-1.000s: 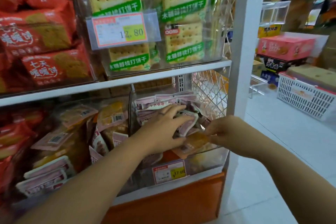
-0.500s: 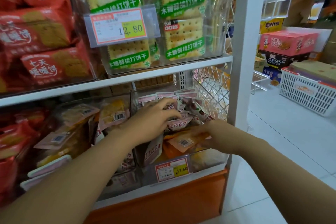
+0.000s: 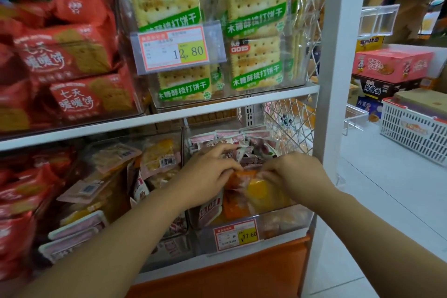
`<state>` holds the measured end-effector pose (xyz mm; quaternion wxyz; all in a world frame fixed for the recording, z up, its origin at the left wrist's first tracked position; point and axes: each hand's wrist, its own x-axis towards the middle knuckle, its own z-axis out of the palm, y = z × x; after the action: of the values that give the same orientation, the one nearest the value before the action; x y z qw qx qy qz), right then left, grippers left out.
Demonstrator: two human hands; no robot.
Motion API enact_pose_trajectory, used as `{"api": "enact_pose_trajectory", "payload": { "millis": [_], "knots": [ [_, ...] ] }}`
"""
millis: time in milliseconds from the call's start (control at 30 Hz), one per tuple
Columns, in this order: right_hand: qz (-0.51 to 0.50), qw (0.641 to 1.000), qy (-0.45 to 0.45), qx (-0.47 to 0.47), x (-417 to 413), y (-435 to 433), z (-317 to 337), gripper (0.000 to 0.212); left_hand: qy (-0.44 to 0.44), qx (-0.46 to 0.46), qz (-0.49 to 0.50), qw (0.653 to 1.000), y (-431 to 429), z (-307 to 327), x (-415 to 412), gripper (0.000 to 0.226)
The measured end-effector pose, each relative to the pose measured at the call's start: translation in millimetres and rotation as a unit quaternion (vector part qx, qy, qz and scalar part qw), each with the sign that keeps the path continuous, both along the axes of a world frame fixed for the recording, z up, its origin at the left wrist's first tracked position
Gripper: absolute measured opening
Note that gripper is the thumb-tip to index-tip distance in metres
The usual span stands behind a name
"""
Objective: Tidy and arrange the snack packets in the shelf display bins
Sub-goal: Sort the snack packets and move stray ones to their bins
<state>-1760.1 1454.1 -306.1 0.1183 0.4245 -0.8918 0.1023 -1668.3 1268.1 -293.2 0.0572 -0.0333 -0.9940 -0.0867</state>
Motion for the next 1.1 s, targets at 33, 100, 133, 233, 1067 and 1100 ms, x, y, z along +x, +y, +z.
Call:
{"api": "enact_pose_trajectory", "payload": {
  "millis": [33,100,133,233,1067,1100],
  "knots": [
    [-0.004,1.000,0.004,-0.029,1,3,3,0.032,0.006,0.034,0.012,0.999,-1,1,3,0.031],
    [-0.011,0.993,-0.008,-0.116,3,10,9,0.030,0.025,0.129,0.037,0.991,-1,6,9,0.037],
    [-0.011,0.984,-0.020,-0.175,6,13,13,0.026,0.036,0.174,0.042,0.983,0,10,13,0.044],
    [-0.002,0.949,-0.028,-0.313,18,16,19,0.016,0.063,0.250,0.044,0.965,14,22,24,0.066],
    [0.044,0.918,-0.198,-0.340,96,-114,16,0.033,0.162,0.189,0.281,0.927,-137,3,111,0.034],
    [0.039,0.922,-0.192,-0.334,96,-116,15,0.032,0.139,0.132,0.286,0.939,-142,1,109,0.033]
  ]
}}
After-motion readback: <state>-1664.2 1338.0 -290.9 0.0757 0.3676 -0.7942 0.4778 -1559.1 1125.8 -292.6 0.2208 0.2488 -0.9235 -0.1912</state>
